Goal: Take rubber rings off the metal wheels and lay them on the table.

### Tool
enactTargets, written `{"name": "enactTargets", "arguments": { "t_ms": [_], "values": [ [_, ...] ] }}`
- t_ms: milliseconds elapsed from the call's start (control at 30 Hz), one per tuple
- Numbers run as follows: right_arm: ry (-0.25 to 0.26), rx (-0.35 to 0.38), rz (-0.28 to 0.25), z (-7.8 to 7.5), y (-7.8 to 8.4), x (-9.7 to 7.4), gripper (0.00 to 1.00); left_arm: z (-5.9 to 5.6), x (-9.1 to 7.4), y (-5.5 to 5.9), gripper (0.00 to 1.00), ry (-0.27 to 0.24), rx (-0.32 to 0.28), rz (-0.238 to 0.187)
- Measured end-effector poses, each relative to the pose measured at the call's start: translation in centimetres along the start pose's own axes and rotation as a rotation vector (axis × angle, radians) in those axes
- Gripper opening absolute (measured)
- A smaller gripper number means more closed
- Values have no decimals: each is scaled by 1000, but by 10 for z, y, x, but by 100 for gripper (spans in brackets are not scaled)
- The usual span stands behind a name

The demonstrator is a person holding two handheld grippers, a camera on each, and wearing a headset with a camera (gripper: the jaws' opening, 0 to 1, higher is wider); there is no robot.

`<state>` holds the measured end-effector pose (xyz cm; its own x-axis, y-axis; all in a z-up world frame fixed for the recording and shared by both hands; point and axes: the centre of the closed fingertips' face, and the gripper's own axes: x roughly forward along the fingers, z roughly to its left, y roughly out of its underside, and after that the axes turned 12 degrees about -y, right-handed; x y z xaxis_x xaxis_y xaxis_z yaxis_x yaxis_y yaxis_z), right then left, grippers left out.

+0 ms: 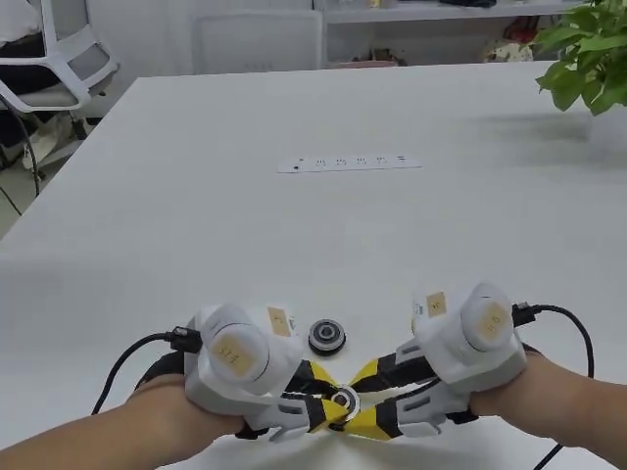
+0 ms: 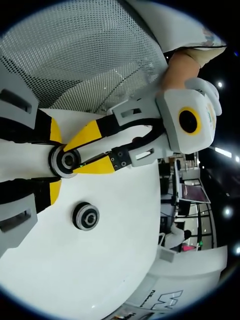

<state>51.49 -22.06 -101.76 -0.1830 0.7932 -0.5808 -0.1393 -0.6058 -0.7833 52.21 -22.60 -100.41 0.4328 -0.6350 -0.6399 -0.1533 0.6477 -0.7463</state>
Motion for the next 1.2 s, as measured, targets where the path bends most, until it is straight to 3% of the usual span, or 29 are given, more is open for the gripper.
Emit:
{"name": "enactTargets", "arguments": {
  "t_ms": [867, 1200],
  "values": [
    [8, -7, 31, -1, 8, -6, 10, 0, -1, 0, 14, -4, -4, -1],
    [15, -41, 62, -1, 9, -7, 8, 0, -1, 0, 14, -5, -5, -1]
  ]
}}
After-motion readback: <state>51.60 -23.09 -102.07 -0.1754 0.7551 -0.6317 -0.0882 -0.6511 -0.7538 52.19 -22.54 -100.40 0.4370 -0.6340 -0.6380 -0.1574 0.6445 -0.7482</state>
